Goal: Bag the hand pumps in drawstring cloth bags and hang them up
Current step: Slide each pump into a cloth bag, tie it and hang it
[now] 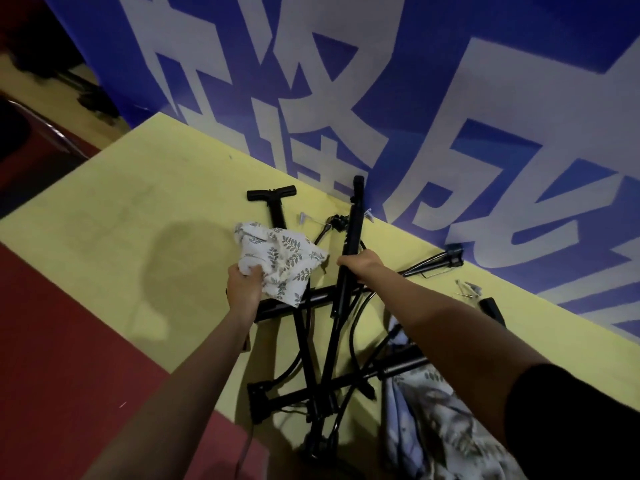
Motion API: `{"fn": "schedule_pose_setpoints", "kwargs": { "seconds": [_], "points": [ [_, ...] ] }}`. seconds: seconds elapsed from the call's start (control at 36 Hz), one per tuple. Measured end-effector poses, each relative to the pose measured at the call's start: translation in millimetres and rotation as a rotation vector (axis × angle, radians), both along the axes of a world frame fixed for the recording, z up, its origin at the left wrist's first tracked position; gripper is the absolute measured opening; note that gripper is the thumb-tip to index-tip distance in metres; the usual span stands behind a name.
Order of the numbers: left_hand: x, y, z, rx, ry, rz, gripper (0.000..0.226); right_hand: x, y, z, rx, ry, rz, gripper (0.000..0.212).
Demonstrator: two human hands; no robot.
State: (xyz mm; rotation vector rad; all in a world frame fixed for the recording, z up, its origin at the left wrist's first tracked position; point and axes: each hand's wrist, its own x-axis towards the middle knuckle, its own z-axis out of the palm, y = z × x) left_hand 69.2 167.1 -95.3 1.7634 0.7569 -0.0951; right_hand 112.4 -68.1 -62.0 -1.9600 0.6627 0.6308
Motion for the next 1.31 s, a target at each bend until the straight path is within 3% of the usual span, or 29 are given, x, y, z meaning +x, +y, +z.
{"fn": "schedule_pose_setpoints", "kwargs": {
  "seconds": [0.08,0.22,0.36,0.53,0.61,0.72,0.83,0.94,1.06,1.31],
  "points": [
    [-6,7,-12,-0.063,0.111,-0.120,0.049,-5,-3,5,0.162,-0.006,-0.097,0.015],
    [-20,-1,6,0.062,0.083,-0.368,0.011,-21,-3,18,0.604,-0.115,-0.411,0.013],
    [-34,-8,22,0.252,0.053,-0.369,0.022,-35,-9,46,0.714,-0.320,-0.455,0.014],
    [-78,-26,32,0.419,0.070,-0.447,0.056,-52,-19,79,0.723,-0.485,-0.456,0.011],
    [-103,-33,37,0.444,0.046,-0.472,0.049,-63,-26,89,0.728,-0.521,-0.478,0.011],
    [-128,-38,40,0.357,0.135,-0.584,0.043,-78,-34,98,0.735,-0.584,-0.574,0.013],
    [-144,-48,43,0.315,0.262,-0.638,0.070,-90,-42,115,0.739,-0.664,-0.637,0.012],
    [-143,-62,50,0.231,0.242,-0.659,0.041,-97,-49,130,0.664,-0.756,-0.661,0.015],
    [-131,-67,43,0.207,0.250,-0.626,0.031,-106,-63,139,0.620,-0.804,-0.700,0.015],
    [-130,-74,43,0.274,0.263,-0.607,0.042,-123,-103,145,0.631,-0.778,-0.926,0.018]
  ]
}}
